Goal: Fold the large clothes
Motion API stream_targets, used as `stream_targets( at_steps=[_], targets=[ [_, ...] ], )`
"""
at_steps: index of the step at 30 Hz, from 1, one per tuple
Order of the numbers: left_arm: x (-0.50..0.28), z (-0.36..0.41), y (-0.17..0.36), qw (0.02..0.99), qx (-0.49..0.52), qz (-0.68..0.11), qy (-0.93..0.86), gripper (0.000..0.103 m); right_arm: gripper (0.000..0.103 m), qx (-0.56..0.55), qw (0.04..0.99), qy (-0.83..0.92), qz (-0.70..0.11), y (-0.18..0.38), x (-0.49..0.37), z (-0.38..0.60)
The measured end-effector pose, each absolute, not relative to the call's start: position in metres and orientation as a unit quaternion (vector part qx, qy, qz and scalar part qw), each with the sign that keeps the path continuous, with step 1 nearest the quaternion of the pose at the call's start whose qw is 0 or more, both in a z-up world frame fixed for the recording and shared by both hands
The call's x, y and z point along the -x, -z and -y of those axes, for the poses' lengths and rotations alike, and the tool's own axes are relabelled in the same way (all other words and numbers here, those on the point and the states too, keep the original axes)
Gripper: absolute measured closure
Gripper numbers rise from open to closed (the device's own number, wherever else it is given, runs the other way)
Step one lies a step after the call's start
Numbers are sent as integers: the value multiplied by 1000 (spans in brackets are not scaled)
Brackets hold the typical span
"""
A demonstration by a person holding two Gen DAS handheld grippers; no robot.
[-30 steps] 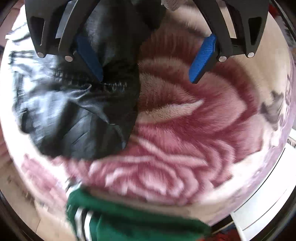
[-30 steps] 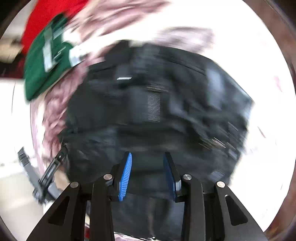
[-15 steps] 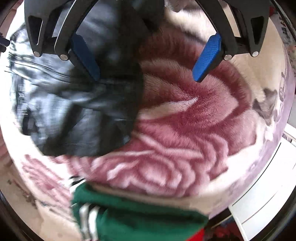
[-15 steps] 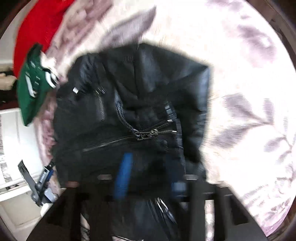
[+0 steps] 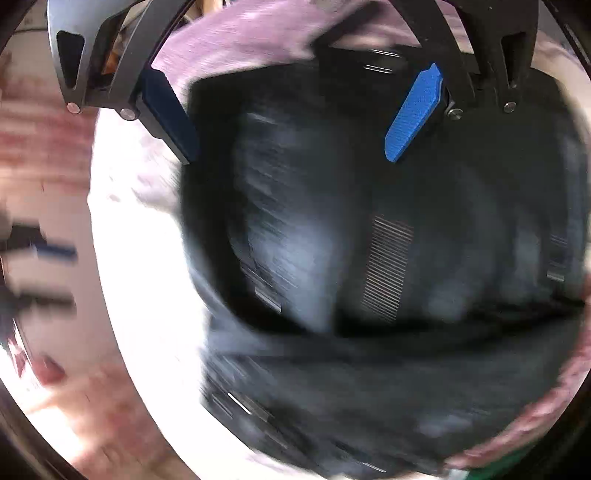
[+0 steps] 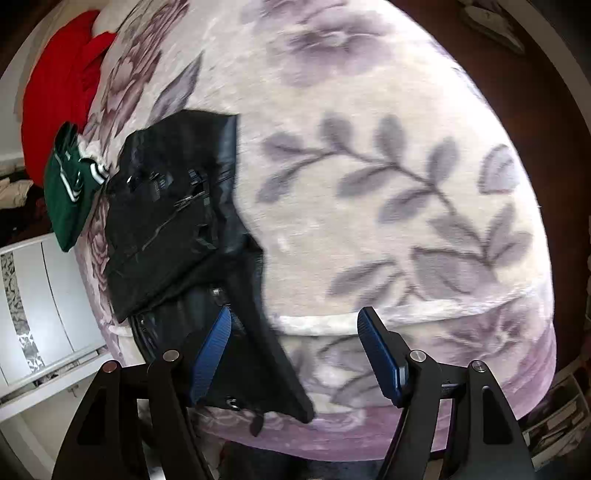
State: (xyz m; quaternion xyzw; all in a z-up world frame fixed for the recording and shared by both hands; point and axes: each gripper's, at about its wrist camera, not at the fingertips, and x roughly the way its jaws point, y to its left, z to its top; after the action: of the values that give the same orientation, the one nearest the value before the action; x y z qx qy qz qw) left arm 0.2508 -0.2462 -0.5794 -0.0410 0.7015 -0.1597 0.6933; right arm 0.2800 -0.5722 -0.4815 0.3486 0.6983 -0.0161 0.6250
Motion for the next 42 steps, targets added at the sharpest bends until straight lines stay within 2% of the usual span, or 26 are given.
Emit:
stream_targets(
  at_steps=[5,6,7,8,10,16,21,22,23,26,27,31,35,38,42],
  targets=[
    [-223,297,613,695,7,-702,156,2,30,-367,625,5,-689,502,-292,590],
    [-223,297,616,706,-4,-693,146,9,30,-369,628,-2,-685,508,-301,590],
    [-222,295,616,713,-10,-687,137,26,30,-372,631,-13,-681,514,-310,590],
    [-221,290,614,722,-13,-679,132,33,30,-380,632,-32,-675,523,-324,585],
    [-217,279,604,734,-1,-664,144,93,30,-392,630,-69,-667,538,-347,577],
    [-209,261,571,750,8,-641,161,94,29,-421,600,-153,-662,596,-417,534],
    [-218,233,546,760,33,-629,159,96,28,-440,562,-200,-671,617,-445,490],
    [-220,226,543,762,38,-627,158,96,31,-440,556,-208,-674,617,-448,480],
    [-222,220,539,764,45,-624,156,96,47,-419,564,-200,-683,613,-451,466],
    [-229,201,530,768,69,-617,154,96,77,-406,585,-160,-683,594,-456,450],
    [-228,190,525,771,82,-613,153,96,78,-403,592,-155,-681,582,-457,446],
    [-224,144,502,779,138,-594,144,97,80,-325,640,-161,-678,504,-469,402],
    [-214,82,484,782,206,-577,119,96,80,-216,670,-159,-693,434,-486,309],
    [-208,28,481,781,251,-565,84,97,80,-146,679,-152,-703,415,-501,229],
    [-201,-32,496,776,288,-560,40,97,80,-104,676,-147,-715,423,-512,133]
  ],
)
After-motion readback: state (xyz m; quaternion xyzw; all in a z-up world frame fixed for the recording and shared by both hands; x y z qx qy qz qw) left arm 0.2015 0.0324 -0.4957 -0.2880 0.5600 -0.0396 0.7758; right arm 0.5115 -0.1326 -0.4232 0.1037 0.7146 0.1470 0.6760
